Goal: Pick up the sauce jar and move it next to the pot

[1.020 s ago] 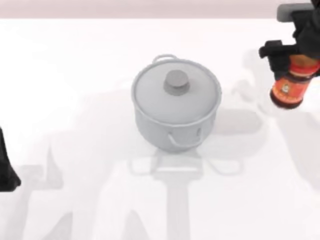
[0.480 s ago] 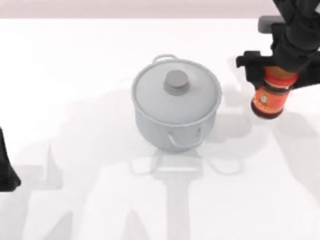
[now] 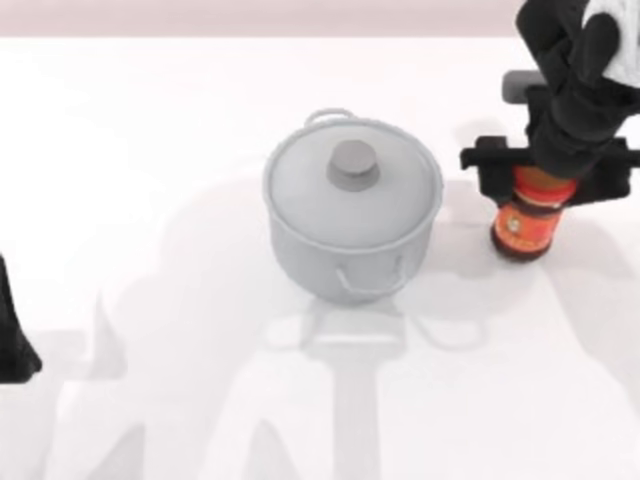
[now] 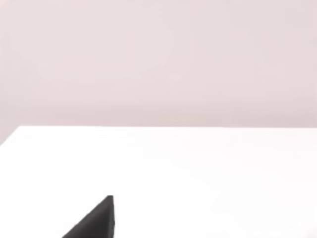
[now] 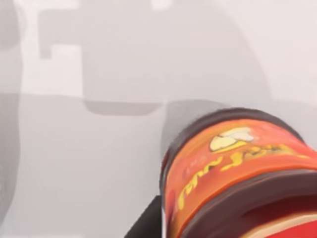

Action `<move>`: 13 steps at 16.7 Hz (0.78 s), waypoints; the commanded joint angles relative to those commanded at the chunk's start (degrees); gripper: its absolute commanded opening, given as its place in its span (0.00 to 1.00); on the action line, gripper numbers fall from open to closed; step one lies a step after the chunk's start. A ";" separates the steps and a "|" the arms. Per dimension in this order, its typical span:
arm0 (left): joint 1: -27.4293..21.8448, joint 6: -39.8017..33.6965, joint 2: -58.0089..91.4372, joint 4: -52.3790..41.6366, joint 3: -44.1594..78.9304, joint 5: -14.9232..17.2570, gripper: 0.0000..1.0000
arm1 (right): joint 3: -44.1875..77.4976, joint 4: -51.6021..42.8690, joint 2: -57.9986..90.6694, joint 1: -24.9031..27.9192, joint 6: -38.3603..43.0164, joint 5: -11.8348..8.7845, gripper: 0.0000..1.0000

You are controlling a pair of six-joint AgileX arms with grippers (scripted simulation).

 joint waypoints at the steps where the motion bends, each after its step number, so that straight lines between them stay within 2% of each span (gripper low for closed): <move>1: 0.00 0.00 0.00 0.00 0.00 0.00 1.00 | -0.10 0.11 0.07 0.01 -0.01 0.01 0.00; 4: 0.00 0.00 0.00 0.00 0.00 0.00 1.00 | -0.10 0.11 0.07 0.01 -0.01 0.01 0.00; 13: 0.00 0.00 0.00 0.00 0.00 0.00 1.00 | -0.10 0.11 0.07 0.01 -0.01 0.01 0.68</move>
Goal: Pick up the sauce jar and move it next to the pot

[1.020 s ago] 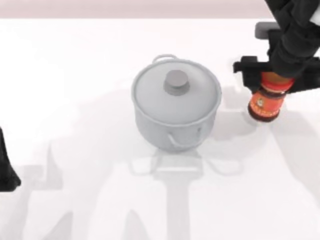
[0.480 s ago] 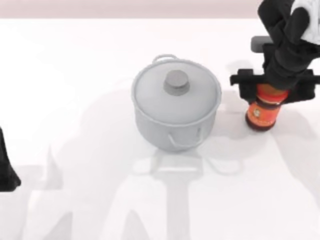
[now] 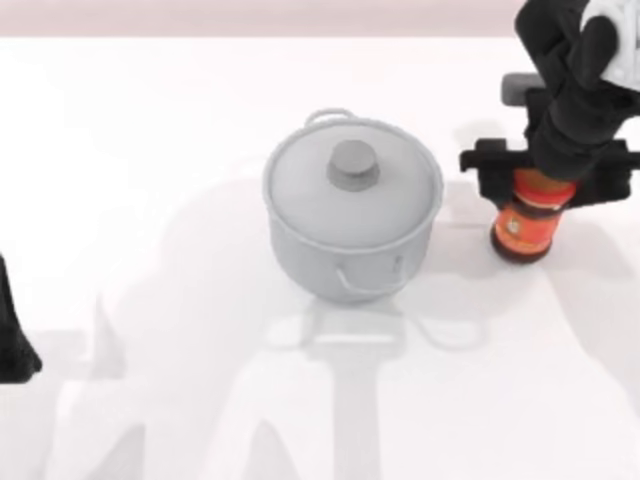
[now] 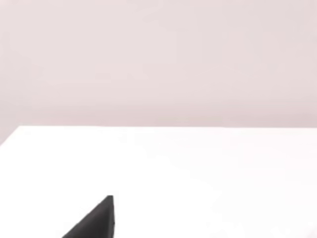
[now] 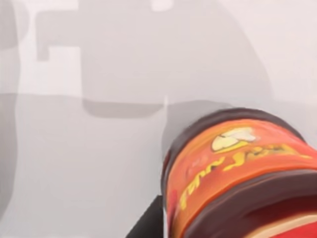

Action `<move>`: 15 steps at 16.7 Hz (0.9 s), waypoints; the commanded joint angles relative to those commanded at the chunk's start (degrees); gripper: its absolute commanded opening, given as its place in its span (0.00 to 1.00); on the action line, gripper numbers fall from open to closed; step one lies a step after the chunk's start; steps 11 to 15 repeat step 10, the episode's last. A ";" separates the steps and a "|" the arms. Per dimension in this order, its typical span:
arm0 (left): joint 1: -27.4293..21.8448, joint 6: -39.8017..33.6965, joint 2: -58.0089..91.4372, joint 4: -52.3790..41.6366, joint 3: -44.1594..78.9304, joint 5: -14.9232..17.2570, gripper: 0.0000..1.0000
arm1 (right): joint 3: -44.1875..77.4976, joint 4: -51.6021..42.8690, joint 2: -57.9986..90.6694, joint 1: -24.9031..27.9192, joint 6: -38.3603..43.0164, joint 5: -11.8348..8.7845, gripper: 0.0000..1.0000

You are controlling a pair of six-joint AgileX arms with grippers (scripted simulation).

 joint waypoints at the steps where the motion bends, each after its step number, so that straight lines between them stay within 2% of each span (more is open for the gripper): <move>1: 0.00 0.00 0.00 0.00 0.00 0.00 1.00 | 0.00 0.00 0.00 0.00 0.00 0.00 0.75; 4: 0.00 0.00 0.00 0.00 0.00 0.00 1.00 | 0.00 0.00 0.00 0.00 0.00 0.00 0.98; 5: 0.00 0.00 0.00 0.00 0.00 0.00 1.00 | 0.00 0.00 0.00 0.00 0.00 0.00 1.00; 15: 0.00 0.00 0.00 0.00 0.00 0.00 1.00 | 0.00 0.00 0.00 0.00 0.00 0.00 1.00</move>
